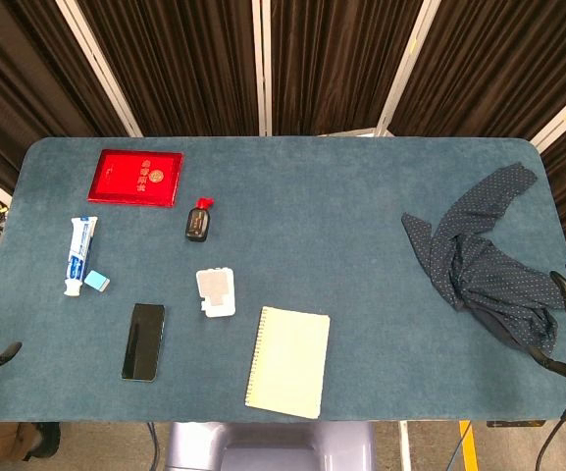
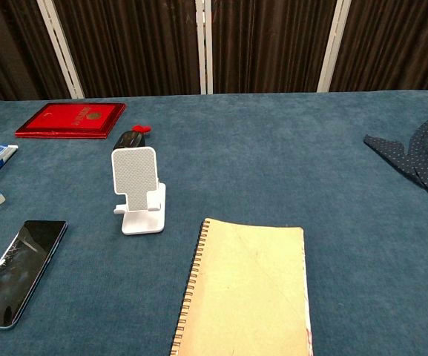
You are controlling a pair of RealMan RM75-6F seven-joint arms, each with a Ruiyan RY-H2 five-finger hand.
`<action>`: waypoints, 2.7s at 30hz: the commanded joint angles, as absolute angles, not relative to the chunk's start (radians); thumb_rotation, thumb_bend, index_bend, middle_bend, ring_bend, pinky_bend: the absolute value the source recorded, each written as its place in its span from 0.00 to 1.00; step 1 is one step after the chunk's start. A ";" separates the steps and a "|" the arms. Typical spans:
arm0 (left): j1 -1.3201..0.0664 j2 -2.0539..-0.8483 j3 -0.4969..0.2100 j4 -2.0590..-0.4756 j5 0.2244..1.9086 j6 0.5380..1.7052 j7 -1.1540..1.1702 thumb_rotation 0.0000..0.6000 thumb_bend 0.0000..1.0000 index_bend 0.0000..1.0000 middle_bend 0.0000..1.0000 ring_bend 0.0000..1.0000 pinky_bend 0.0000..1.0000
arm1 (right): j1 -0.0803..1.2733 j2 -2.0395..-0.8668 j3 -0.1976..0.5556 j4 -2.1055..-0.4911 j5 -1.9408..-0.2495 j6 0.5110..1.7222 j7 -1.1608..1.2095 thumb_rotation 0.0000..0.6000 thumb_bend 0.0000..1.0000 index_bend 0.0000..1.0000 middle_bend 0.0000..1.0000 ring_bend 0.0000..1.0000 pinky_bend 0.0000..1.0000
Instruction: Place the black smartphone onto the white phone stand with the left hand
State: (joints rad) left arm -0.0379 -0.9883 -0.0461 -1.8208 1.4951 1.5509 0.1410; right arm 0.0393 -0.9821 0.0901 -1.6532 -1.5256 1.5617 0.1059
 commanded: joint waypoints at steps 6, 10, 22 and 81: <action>-0.061 -1.009 -0.037 -1.798 1.500 1.504 0.159 1.00 0.00 0.00 0.00 0.00 0.00 | 0.039 -0.980 0.086 -1.656 -1.530 1.558 0.109 1.00 0.00 0.00 0.00 0.00 0.00; -0.106 -1.063 -0.018 -1.727 1.532 1.423 0.148 1.00 0.00 0.00 0.00 0.00 0.00 | 0.038 -0.978 0.086 -1.658 -1.530 1.558 0.115 1.00 0.00 0.00 0.00 0.00 0.00; -0.218 -1.283 0.035 -1.480 1.600 1.233 0.096 1.00 0.00 0.00 0.00 0.00 0.00 | 0.044 -0.974 0.088 -1.653 -1.521 1.543 0.136 1.00 0.00 0.00 0.00 0.00 0.00; -0.426 -1.480 0.002 -1.493 1.492 1.002 0.246 1.00 0.00 0.00 0.00 0.00 0.00 | 0.049 -0.964 0.092 -1.641 -1.497 1.519 0.174 1.00 0.00 0.00 0.00 0.00 0.00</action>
State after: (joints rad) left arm -0.4198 -1.4909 0.0022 -1.4842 1.4887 1.0050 0.2516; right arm 0.0494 -0.9639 0.0920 -1.6410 -1.4967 1.5184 0.1737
